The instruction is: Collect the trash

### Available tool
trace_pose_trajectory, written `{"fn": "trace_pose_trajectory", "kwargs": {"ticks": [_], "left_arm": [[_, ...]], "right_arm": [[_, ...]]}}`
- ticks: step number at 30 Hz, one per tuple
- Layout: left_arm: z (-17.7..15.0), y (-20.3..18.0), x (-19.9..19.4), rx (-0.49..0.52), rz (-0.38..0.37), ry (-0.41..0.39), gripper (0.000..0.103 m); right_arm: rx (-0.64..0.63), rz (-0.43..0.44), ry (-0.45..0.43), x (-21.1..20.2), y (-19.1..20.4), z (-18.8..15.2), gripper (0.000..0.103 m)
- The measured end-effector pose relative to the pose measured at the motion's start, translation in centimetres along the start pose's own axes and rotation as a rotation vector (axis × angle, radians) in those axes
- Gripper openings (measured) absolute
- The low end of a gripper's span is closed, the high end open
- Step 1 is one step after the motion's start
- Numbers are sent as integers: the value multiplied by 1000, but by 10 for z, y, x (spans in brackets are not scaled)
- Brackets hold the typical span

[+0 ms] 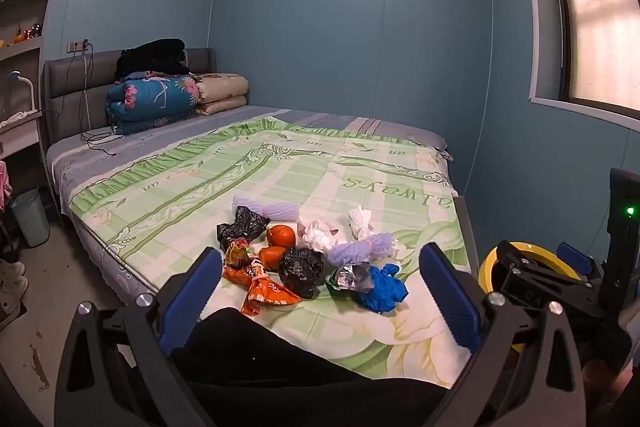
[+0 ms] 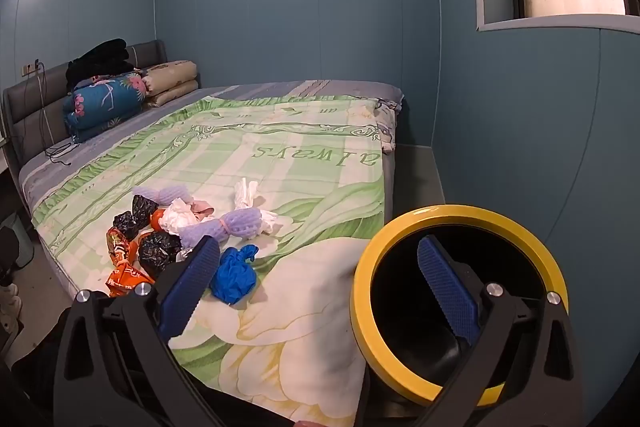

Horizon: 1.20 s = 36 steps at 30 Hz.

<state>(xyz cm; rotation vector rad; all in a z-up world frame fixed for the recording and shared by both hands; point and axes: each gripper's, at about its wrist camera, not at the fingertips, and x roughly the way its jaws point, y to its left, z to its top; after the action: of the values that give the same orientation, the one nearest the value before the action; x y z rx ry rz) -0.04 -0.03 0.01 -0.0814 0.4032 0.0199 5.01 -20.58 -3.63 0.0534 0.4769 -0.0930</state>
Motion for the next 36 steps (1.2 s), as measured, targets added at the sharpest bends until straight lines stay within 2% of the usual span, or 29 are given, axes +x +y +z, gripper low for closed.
{"fn": "trace_pose_trajectory", "kwargs": {"ticks": [36], "left_arm": [[0, 1, 1, 2, 1, 5, 95]], "right_arm": [[3, 3, 8, 3, -1, -2, 95]]}}
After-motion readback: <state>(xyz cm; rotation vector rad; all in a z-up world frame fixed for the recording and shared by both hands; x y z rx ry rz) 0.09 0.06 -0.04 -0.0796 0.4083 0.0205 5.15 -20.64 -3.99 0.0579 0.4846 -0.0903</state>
